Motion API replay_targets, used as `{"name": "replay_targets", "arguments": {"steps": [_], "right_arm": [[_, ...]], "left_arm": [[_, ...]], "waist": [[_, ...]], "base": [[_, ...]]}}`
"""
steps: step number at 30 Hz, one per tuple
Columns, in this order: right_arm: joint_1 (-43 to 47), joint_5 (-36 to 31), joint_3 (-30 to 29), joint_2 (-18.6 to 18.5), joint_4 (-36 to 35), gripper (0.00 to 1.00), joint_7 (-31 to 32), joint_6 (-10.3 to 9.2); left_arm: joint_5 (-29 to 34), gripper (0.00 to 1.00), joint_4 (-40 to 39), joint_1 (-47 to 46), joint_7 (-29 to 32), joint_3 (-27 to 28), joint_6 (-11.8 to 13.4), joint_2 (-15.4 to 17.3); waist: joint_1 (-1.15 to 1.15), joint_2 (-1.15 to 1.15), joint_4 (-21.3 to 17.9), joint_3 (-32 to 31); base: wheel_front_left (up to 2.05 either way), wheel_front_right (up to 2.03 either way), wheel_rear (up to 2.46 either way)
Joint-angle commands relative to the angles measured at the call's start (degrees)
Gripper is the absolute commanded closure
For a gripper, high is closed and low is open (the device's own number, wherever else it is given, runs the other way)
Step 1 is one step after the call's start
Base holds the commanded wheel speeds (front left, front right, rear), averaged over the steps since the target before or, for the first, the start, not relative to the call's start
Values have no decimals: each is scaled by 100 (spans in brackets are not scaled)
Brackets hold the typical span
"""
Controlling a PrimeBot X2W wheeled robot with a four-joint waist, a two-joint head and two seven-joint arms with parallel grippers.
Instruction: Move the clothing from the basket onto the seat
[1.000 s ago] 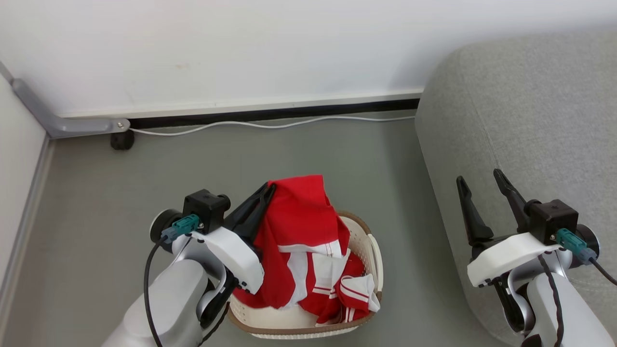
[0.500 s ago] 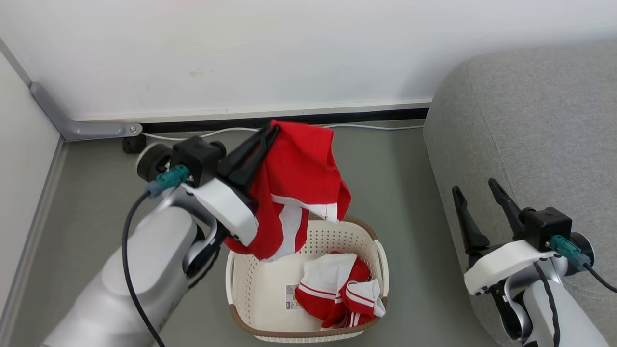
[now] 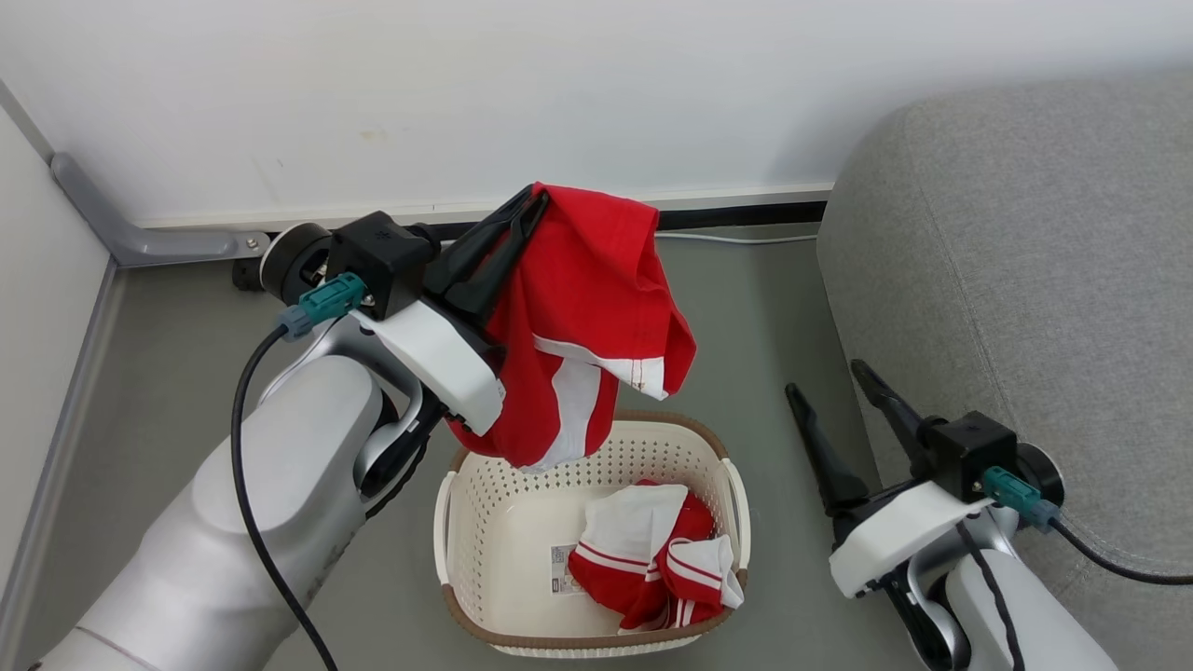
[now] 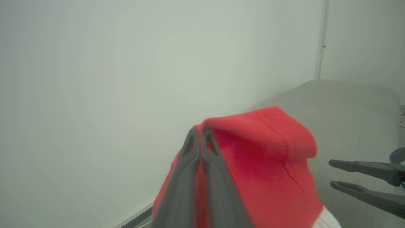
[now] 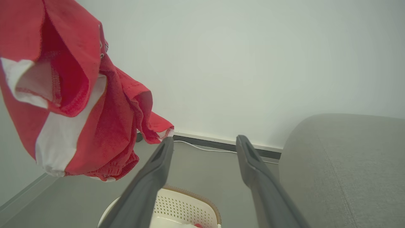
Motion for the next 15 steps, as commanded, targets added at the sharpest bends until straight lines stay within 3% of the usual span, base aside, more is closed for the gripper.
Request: {"name": "replay_targets", "arguments": {"steps": [1,9,15], "right_arm": [[-226,172,388,-40,-193,0,-35,40],[-693,776,1780,-147,-234,0,-35,40],[-1060,1091,2392,-108,-111,0,-35,40]], "left_arm": [[-46,100,-109,-385,-49,187,-3,141],[-106,100,-145,-467,-54,109,-3,49],[-86,100,-152,-531,-56,33,-3,-14]], "waist": [[0,0,12,5],[0,0,78,54],[0,0,151,73]], "base": [[0,0,0],[0,0,0],[0,0,0]]}}
